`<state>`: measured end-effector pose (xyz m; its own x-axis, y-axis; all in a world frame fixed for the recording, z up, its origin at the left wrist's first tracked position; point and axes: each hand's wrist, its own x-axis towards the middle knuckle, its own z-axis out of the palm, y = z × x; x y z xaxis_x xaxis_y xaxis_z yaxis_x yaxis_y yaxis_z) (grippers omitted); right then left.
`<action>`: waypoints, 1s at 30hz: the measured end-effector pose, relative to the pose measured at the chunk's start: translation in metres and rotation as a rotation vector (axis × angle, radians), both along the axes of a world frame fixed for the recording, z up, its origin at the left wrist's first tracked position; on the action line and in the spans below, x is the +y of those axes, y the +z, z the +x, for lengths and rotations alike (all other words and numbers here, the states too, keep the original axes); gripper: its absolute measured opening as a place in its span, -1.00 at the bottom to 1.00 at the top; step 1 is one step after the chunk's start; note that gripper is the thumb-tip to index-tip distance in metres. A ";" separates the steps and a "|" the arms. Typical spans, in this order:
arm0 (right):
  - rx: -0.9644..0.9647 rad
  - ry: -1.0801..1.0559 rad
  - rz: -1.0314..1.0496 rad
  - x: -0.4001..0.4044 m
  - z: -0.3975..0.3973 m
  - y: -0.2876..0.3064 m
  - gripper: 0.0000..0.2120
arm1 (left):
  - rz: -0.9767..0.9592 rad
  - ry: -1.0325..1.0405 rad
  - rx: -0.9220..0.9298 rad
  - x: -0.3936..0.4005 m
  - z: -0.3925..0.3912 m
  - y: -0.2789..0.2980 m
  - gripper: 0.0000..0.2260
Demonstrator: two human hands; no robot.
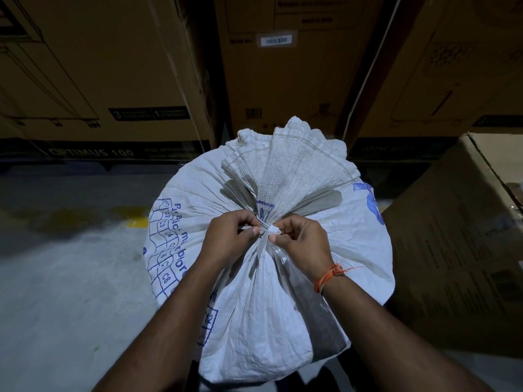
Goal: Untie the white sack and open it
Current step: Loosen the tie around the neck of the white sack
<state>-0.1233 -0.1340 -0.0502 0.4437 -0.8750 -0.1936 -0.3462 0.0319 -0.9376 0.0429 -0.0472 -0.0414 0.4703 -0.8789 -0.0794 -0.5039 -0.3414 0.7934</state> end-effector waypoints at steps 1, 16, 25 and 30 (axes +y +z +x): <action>-0.003 0.001 0.002 0.000 0.000 0.000 -0.87 | 0.000 0.002 -0.002 0.000 0.000 0.000 -0.94; -0.002 0.005 0.008 0.002 -0.001 0.003 -0.87 | 0.007 0.003 0.029 0.000 -0.003 -0.002 -0.91; -0.028 0.010 -0.030 0.005 -0.001 0.002 -0.84 | 0.001 0.019 0.100 0.005 0.007 0.001 -0.91; -0.035 -0.006 -0.042 0.006 0.000 0.000 -0.82 | -0.007 0.026 0.087 0.001 0.004 -0.004 -0.91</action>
<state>-0.1238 -0.1281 -0.0506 0.4439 -0.8848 -0.1413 -0.3134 -0.0056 -0.9496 0.0471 -0.0458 -0.0451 0.4844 -0.8673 -0.1149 -0.4240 -0.3476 0.8363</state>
